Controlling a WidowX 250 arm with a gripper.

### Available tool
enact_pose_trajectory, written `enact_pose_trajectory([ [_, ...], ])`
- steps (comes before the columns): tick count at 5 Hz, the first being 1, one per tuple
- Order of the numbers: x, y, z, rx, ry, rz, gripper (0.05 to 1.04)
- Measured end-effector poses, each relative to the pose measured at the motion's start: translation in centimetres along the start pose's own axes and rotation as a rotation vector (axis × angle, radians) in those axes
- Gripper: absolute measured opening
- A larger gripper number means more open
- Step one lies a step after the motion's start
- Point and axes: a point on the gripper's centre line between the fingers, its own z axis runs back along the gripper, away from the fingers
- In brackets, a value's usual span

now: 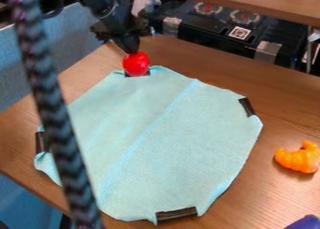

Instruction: Put the blue figure on the top edge of the cloth

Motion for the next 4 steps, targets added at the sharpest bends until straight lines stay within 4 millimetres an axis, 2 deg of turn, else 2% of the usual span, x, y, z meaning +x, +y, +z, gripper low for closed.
enact_pose_trajectory([
  [3, -1.8, 0.6, -0.8, 0.022, -0.012, -0.056, 0.049],
  [4, -1.6, 0.8, -0.8, 0.032, -0.028, -0.065, 0.069],
])
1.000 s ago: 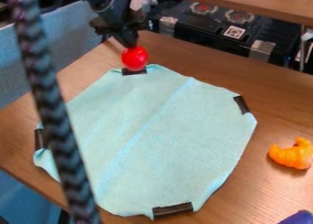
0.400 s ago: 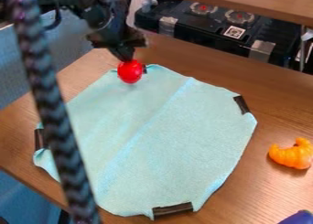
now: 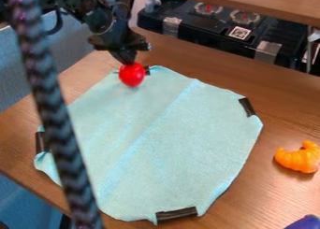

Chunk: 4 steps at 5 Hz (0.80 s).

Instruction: Put the blue figure on the top edge of the cloth

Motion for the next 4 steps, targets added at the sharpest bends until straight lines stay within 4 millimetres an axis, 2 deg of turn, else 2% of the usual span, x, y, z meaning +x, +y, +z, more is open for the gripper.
enact_pose_trajectory([
  [1, 0.1, 0.0, 0.1, 0.0, 0.012, 0.009, 0.198],
  [4, 1.8, 0.2, 1.0, -0.038, 0.02, 0.09, 0.994],
])
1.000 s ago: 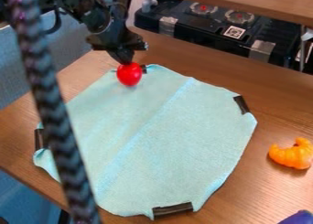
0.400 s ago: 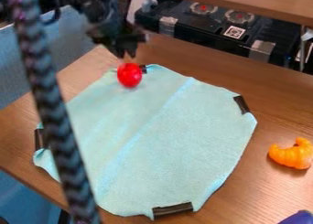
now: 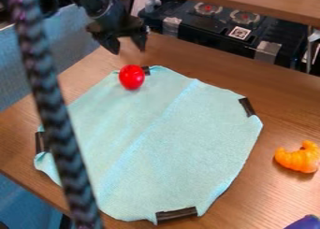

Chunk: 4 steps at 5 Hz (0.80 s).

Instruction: Put the blue figure on the top edge of the cloth

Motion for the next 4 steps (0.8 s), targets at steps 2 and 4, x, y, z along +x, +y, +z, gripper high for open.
enact_pose_trajectory([
  [2, 3.3, 1.0, 5.4, 0.022, 0.109, -0.135, 1.001],
  [4, 0.3, -1.8, 12.6, 0.02, 0.164, -0.327, 1.001],
])
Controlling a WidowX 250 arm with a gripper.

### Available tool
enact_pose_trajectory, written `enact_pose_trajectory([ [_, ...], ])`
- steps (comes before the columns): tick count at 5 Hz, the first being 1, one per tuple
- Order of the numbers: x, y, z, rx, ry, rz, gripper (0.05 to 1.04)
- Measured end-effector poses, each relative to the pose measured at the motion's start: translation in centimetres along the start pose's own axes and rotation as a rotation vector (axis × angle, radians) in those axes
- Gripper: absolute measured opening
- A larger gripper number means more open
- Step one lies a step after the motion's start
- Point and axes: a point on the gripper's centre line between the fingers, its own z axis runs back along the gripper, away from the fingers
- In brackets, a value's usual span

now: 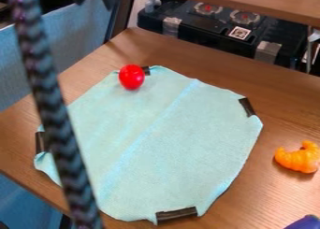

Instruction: Put the blue figure on the top edge of the cloth

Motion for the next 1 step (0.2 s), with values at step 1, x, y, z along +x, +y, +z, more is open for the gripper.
enact_pose_trajectory([
  [1, -2.44, -2.22, 2.26, -0.112, 0.012, -0.022, 1.001],
])
